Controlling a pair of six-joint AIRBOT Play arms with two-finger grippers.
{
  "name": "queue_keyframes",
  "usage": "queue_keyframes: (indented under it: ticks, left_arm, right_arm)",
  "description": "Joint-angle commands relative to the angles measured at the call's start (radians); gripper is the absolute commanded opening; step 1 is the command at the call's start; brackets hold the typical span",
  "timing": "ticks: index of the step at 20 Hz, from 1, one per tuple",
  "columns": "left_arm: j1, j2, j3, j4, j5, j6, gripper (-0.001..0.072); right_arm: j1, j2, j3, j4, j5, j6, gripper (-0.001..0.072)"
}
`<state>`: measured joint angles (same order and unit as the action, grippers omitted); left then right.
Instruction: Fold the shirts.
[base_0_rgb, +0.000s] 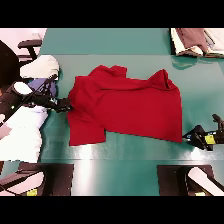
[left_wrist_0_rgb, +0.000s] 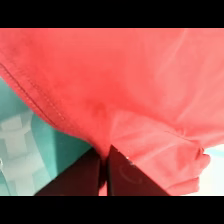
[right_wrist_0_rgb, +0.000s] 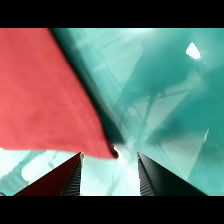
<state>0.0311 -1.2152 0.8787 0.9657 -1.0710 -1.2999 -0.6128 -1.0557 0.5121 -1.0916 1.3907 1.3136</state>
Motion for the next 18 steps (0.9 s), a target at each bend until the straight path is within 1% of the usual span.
queue_keyframes:
  ticks: [1, 4, 5, 6, 8, 10, 12, 14, 16, 18]
  left_arm:
    - [0.000, 0.000, 0.002, -0.002, 0.000, 0.000, 0.0025]
    - [0.000, 0.001, 0.002, -0.002, -0.001, 0.000, 0.0024]
    - [0.000, 0.001, 0.002, -0.002, -0.002, 0.000, 0.0025]
    - [0.000, 0.001, 0.002, -0.002, -0.004, 0.000, 0.0025]
    - [0.000, 0.001, 0.002, -0.002, -0.012, 0.003, 0.0024]
    - [0.000, 0.019, 0.003, -0.002, -0.013, 0.018, 0.0023]
    - [0.000, 0.091, 0.022, 0.008, -0.011, 0.017, 0.0023]
    - [0.000, 0.187, 0.092, 0.024, -0.019, 0.011, 0.0023]
    - [0.006, 0.287, 0.219, 0.026, -0.031, -0.010, 0.0024]
    - [0.007, 0.372, 0.396, 0.026, -0.024, -0.010, 0.0024]
  right_arm:
    - [0.023, 0.002, -0.045, 0.033, -0.064, -0.006, 0.0385]
    - [0.126, 0.002, -0.044, 0.037, -0.097, -0.005, 0.0385]
    - [0.164, 0.002, -0.045, 0.045, -0.109, -0.002, 0.0373]
    - [0.195, 0.002, -0.045, 0.059, -0.114, -0.002, 0.0339]
    - [0.255, 0.002, -0.044, 0.092, -0.116, -0.004, 0.0183]
    - [0.309, 0.008, -0.043, 0.144, -0.116, -0.035, 0.0016]
    - [0.340, 0.044, -0.002, 0.154, -0.109, -0.043, 0.0014]
    - [0.351, 0.124, 0.125, 0.155, -0.082, -0.034, 0.0014]
    - [0.351, 0.201, 0.312, 0.154, -0.048, -0.011, 0.0014]
    - [0.351, 0.264, 0.555, 0.155, -0.045, -0.001, 0.0014]
